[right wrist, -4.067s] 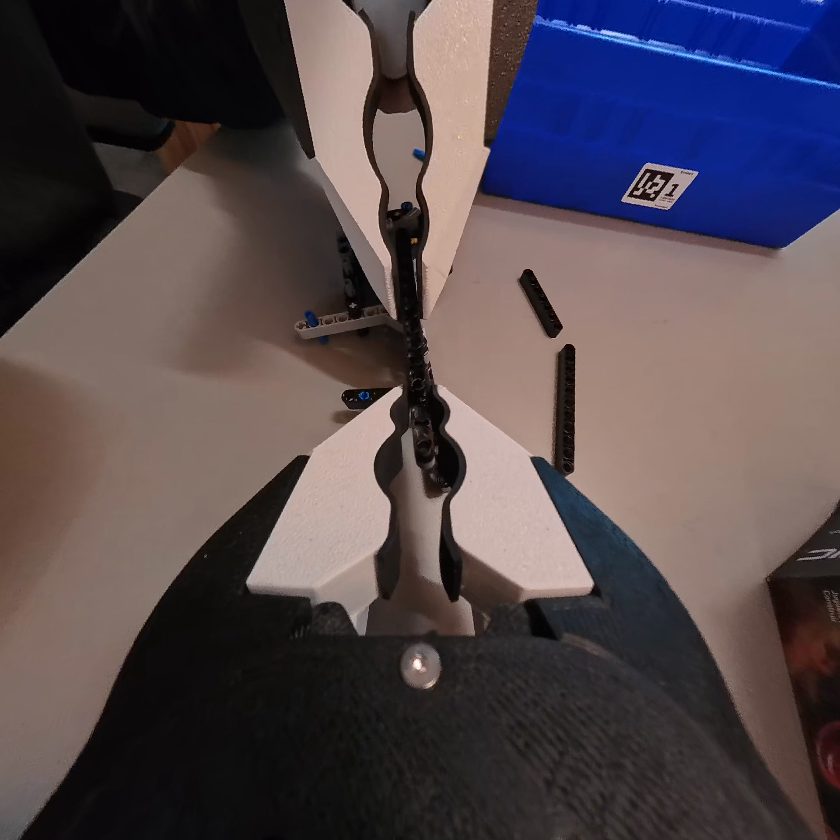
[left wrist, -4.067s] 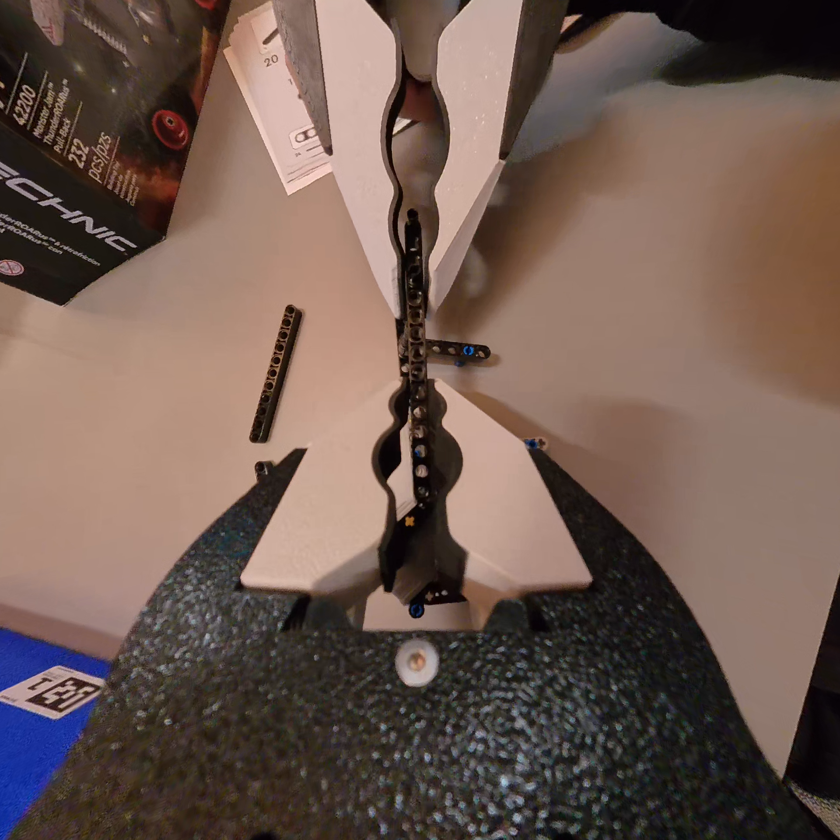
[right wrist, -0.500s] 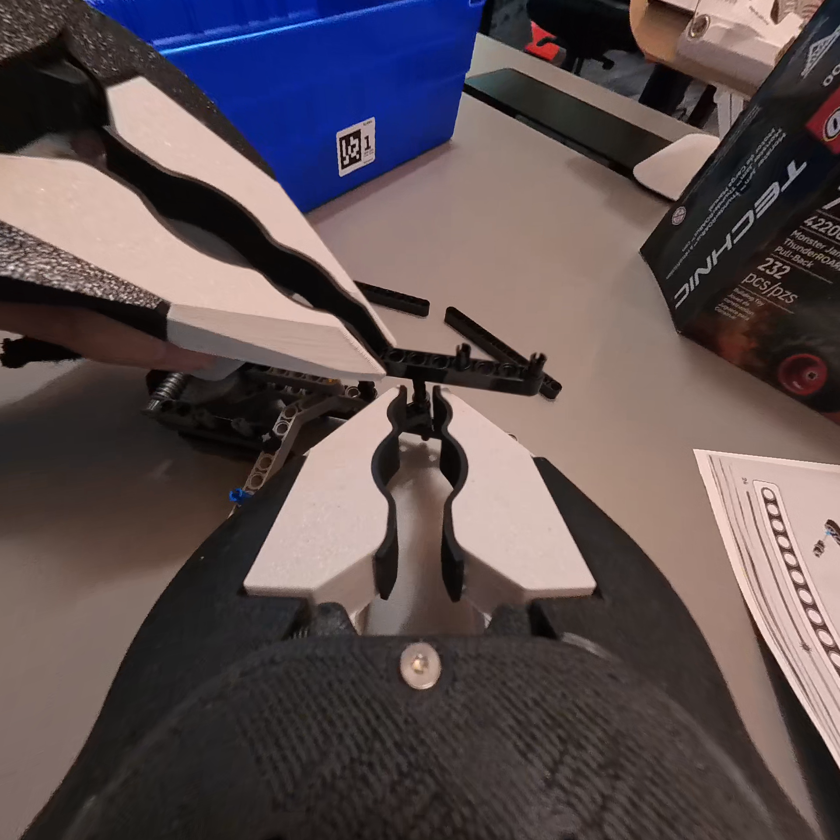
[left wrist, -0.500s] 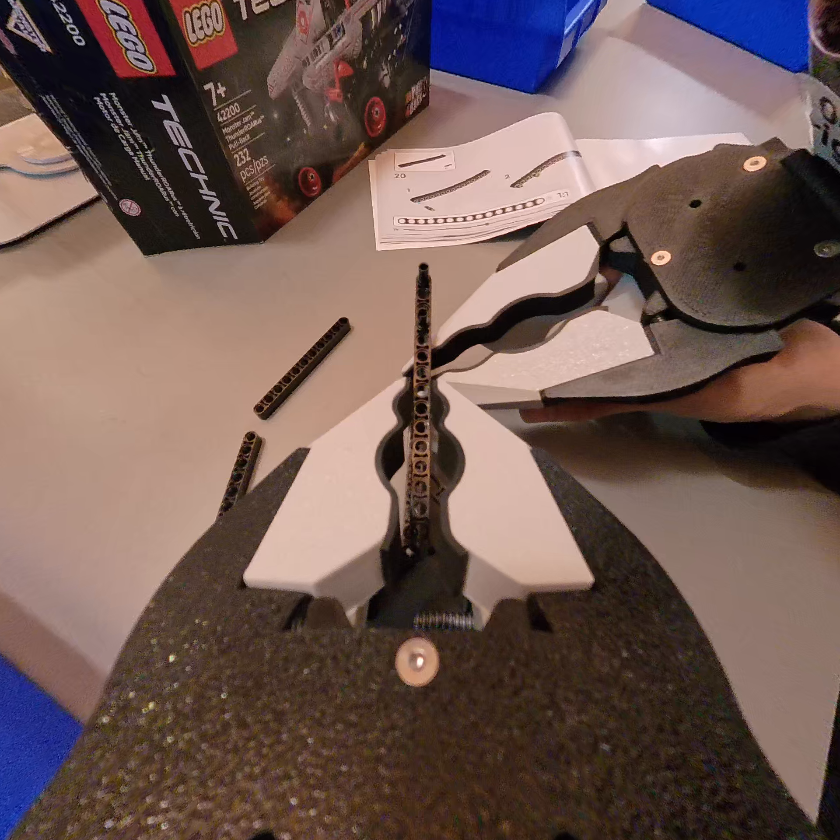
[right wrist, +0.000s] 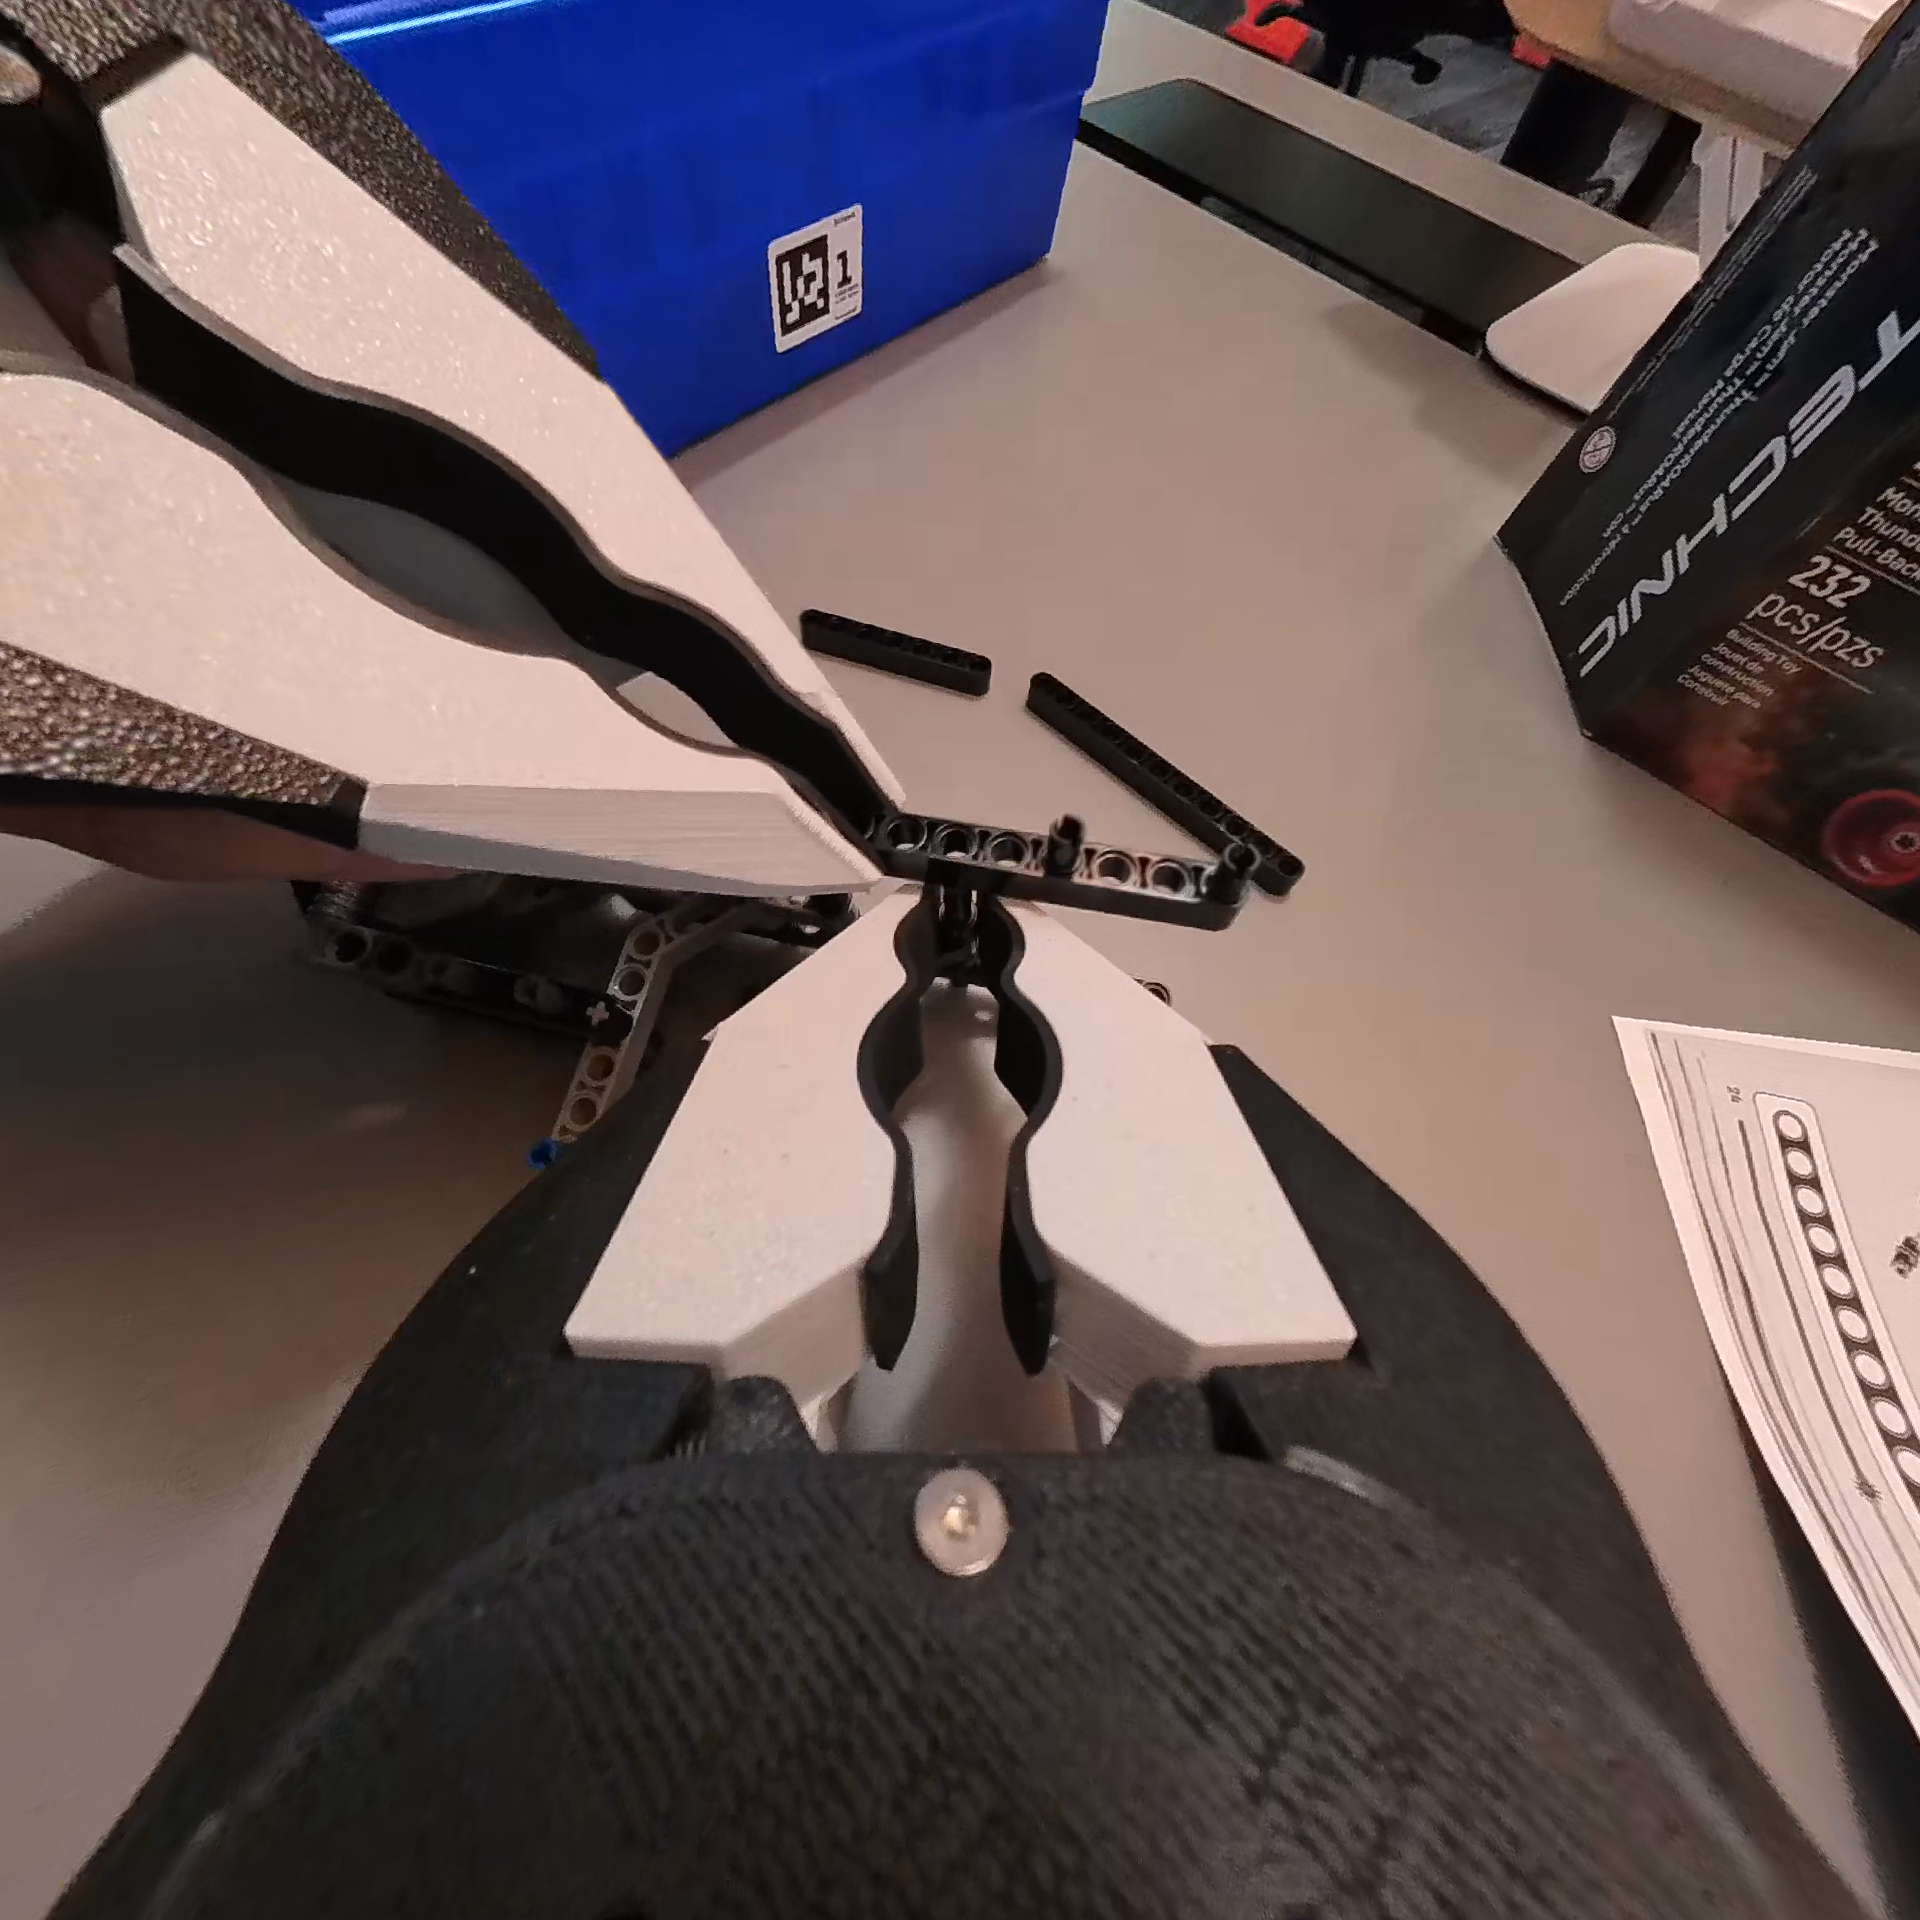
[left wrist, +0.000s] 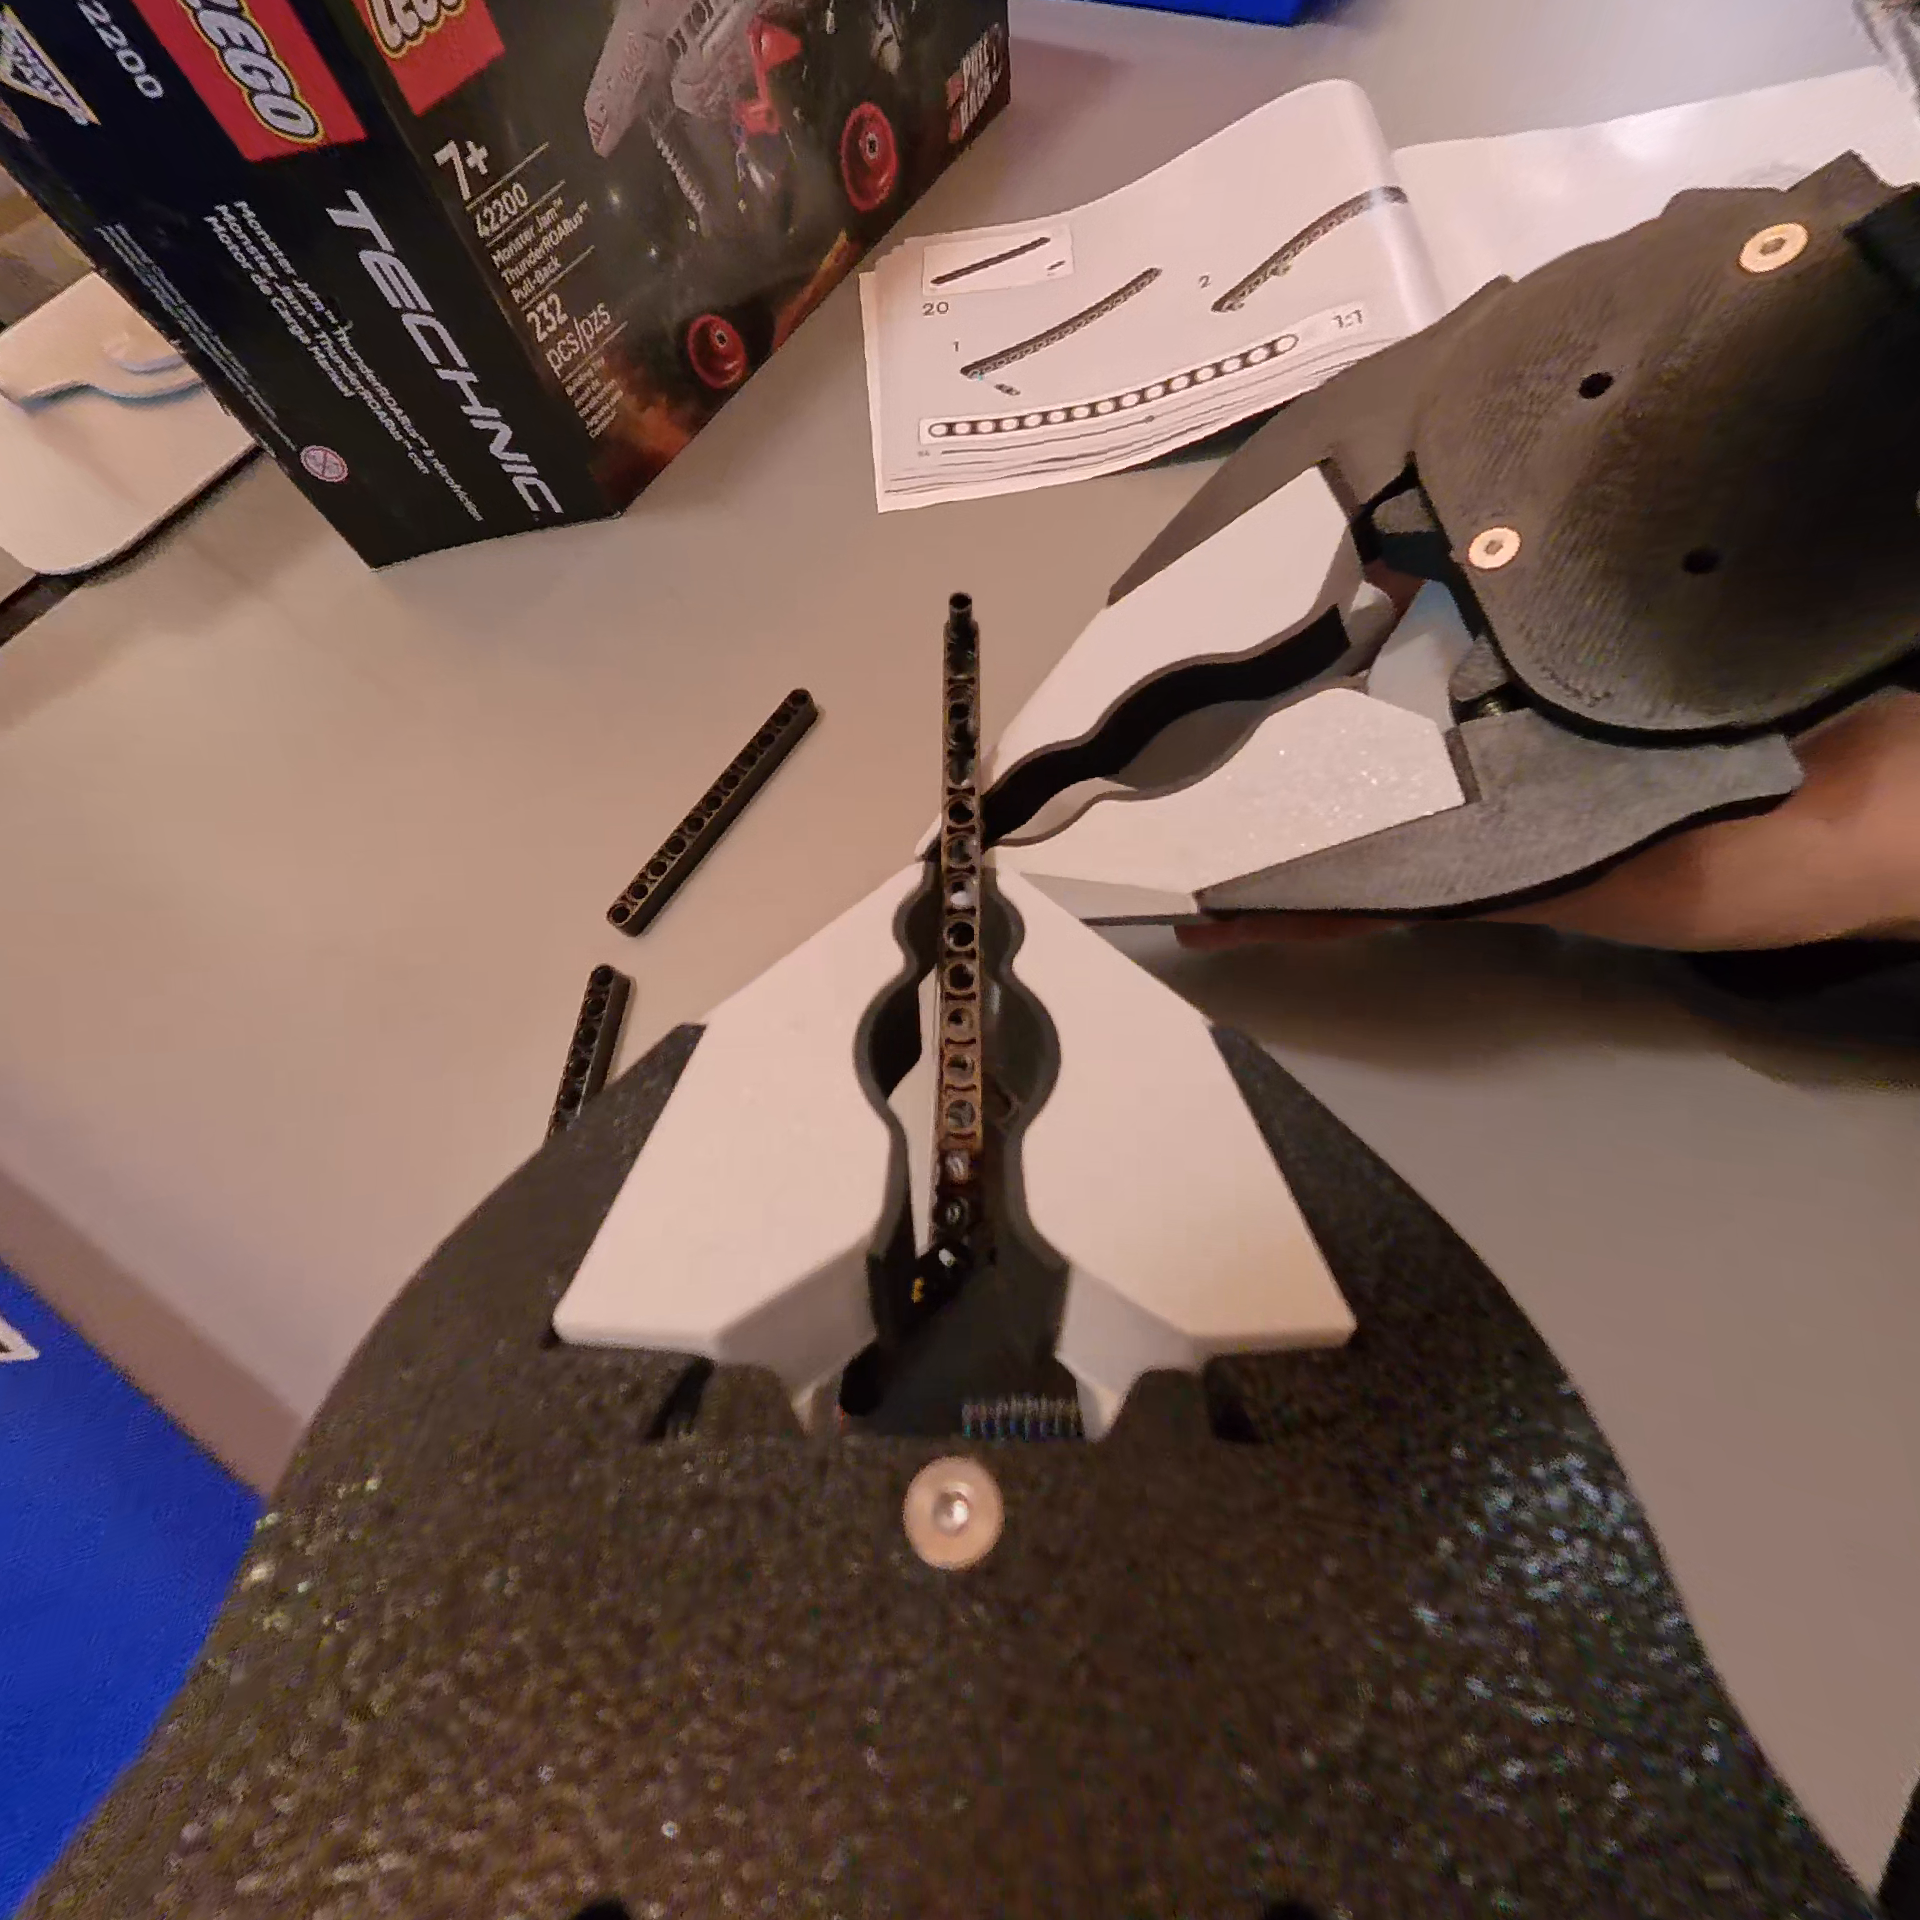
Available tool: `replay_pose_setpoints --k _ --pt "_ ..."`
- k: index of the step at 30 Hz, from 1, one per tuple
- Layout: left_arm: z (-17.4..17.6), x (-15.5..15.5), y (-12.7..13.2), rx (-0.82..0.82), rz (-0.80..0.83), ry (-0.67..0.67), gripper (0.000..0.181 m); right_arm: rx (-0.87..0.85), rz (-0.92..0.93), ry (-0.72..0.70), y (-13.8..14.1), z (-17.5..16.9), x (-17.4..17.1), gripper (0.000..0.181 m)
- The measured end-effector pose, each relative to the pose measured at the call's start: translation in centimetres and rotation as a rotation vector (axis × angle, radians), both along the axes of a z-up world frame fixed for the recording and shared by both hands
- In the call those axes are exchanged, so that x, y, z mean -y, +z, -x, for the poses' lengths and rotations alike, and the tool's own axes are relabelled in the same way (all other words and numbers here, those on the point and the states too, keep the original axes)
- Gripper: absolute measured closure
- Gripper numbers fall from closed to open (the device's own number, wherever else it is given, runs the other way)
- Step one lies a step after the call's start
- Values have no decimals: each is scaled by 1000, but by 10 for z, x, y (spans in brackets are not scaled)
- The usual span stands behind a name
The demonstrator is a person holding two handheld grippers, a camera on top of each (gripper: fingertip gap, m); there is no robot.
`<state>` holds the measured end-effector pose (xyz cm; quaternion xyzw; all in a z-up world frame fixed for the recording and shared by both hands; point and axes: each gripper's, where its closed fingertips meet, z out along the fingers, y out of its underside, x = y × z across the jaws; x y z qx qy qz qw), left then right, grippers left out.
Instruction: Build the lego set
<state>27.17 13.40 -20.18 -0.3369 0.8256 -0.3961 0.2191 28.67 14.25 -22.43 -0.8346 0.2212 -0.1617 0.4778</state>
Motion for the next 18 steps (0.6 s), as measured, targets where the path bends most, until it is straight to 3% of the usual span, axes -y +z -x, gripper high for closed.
replay_pose_setpoints --k 9,18 --pt "2 -1 -3 -21 -101 27 176 -6 13 15 -2 2 -2 177" --pt "5 -1 -4 -194 -155 -19 176 -14 11 17 -3 2 -2 177"
